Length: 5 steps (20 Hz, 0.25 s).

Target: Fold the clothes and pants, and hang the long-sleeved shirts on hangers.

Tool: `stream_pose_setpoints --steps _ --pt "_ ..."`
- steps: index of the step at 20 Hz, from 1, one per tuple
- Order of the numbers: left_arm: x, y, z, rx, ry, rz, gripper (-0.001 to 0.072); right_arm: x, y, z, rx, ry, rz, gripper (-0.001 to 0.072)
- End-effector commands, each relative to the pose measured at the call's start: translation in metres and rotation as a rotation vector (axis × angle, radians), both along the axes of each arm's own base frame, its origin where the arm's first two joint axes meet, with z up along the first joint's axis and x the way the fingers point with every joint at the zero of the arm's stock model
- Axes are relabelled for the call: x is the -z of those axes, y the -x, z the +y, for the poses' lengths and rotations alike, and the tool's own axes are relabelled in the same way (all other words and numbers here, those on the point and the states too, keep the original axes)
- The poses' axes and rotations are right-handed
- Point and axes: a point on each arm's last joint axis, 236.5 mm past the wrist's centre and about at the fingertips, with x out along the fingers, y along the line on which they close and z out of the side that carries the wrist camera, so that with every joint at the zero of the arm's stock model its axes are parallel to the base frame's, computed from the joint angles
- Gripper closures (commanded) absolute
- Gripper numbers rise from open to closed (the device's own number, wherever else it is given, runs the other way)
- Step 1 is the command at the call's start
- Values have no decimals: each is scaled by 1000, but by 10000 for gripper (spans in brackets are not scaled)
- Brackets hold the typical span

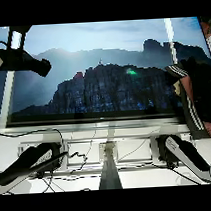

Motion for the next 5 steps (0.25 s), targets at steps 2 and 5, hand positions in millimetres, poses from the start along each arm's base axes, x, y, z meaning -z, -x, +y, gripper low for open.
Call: stream_pose_setpoints --steps 2,5 --pt "0 0 0 0 0 -2 15 -4 -25 42 -171 96 -19 675" --pt "0 0 0 0 0 -2 15 -3 -29 62 -208 31 -37 675"
